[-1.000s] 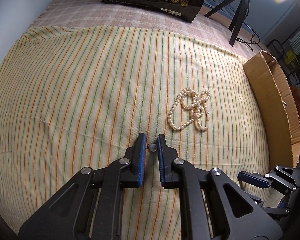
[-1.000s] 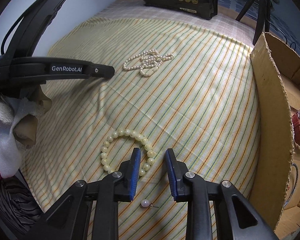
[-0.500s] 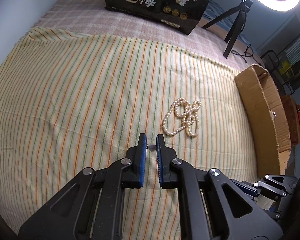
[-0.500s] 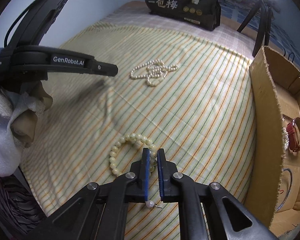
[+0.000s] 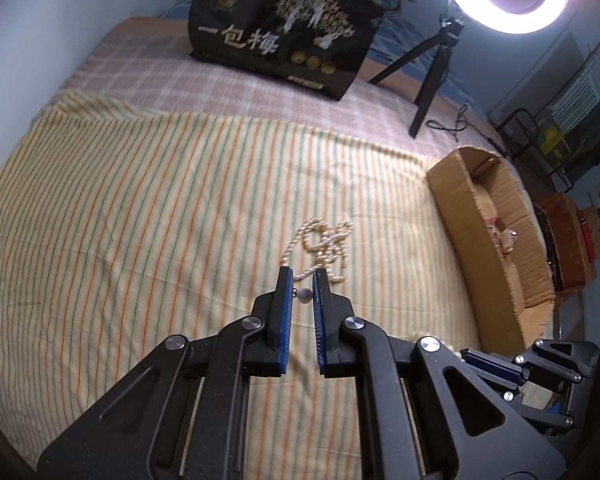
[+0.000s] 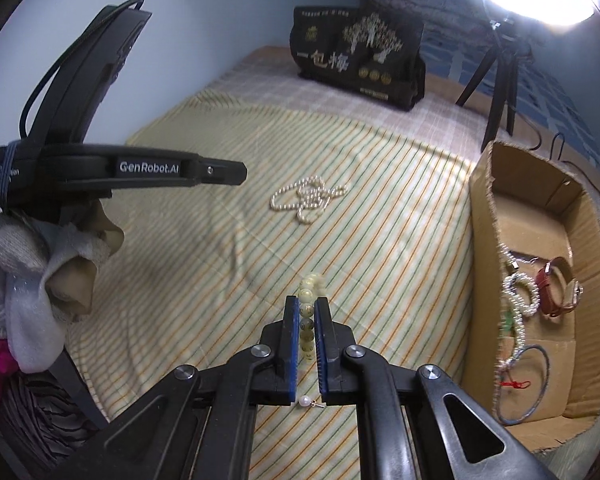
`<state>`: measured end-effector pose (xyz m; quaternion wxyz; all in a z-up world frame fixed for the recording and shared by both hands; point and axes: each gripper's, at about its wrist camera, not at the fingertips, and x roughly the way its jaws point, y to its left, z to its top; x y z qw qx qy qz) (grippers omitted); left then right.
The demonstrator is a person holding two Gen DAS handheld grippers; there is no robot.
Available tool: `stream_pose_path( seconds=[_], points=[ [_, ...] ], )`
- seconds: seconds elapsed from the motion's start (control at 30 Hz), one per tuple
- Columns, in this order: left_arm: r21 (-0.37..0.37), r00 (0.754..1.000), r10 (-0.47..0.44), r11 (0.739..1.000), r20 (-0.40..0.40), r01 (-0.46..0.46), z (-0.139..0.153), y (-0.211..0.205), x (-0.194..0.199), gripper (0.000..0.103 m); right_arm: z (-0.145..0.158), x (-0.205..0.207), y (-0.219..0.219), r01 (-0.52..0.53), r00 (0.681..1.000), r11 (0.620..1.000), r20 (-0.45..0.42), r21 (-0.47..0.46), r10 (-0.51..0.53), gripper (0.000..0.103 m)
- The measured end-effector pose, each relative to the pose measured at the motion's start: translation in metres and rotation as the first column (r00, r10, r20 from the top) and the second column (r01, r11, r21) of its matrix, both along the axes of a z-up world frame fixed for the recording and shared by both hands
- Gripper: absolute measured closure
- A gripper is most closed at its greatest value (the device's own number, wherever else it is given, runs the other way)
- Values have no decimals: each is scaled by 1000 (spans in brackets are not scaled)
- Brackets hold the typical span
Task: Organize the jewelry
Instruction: 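Lift and carry the earring and bead bracelet over the cardboard box with both tools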
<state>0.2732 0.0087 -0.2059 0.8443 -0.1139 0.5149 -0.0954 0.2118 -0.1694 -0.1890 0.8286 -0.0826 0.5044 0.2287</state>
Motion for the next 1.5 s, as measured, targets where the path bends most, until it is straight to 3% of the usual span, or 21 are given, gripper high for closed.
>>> stream_pose_path(
  seconds=[0.47, 0.83, 1.2, 1.5],
  points=[
    [-38, 996, -60, 997, 72, 63, 38, -38, -11, 95, 51, -7, -43, 80, 991, 995, 104, 66, -87, 98],
    [-62, 983, -137, 988, 122, 145, 60, -86, -15, 95, 81, -10, -105, 190, 965, 975, 159, 111, -207, 98],
    [-71, 971, -196, 976, 135, 207, 65, -138, -3, 95, 83, -16, -160, 288, 939, 951, 164, 114, -304, 98],
    [-34, 963, -224, 972, 149, 231, 60, -176, 13, 95, 70, -13, -190, 332, 927, 937, 143, 111, -346, 98]
  ],
)
